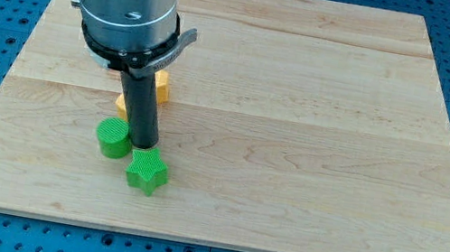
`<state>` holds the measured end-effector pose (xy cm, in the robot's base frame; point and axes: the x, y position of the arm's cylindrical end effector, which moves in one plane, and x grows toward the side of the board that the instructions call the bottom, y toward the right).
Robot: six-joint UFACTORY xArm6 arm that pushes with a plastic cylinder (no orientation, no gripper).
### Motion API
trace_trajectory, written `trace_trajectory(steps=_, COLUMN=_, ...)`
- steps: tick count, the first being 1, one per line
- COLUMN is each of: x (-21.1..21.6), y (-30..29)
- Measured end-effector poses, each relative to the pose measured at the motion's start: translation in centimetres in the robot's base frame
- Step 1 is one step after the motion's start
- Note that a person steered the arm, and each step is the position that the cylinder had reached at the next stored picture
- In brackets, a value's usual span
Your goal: Point your arm above blue cube
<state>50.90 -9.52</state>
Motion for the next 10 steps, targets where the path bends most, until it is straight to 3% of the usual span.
trace_trajectory(steps=2, x=-0.1, y=0.7)
trace_trajectory(steps=3, x=-0.6, y=6.4)
trace_trajectory(steps=4, x=-5.1, y=10.4)
trace_trajectory(steps=6, x=-18.6, y=11.4)
trace_trajectory(steps=7, x=-25.5, y=11.0)
trace_trajectory(steps=8, x=-31.0, y=6.2)
trace_trajectory(steps=10, x=-31.7, y=-3.1)
